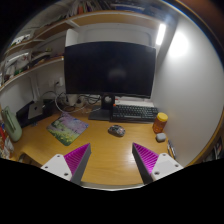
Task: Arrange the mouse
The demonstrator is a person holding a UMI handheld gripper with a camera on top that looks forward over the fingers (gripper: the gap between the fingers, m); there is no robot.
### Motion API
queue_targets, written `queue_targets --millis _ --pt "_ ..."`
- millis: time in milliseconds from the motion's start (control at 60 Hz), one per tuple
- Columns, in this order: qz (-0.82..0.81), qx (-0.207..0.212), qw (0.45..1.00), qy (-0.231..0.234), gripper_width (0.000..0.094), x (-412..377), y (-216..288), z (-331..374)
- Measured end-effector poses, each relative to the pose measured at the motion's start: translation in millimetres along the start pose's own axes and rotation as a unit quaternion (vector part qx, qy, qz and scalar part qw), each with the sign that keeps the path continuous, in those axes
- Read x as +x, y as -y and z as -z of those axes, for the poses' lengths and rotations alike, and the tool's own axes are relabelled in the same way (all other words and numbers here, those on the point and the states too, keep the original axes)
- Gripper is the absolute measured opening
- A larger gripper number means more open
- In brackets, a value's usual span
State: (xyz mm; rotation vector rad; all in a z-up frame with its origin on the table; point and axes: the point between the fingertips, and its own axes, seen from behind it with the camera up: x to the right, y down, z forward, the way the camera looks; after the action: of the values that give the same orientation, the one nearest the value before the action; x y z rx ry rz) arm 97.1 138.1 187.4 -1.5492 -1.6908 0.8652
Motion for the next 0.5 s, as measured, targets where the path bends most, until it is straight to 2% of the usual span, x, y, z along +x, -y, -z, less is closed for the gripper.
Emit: queue_targets --millis 200,500 --pt "-0.001 0.022 1.000 -0.017 0.0860 27 -16 -41" --pt "-0.004 0.008 1.000 -0.020 0.0865 42 -50 -113"
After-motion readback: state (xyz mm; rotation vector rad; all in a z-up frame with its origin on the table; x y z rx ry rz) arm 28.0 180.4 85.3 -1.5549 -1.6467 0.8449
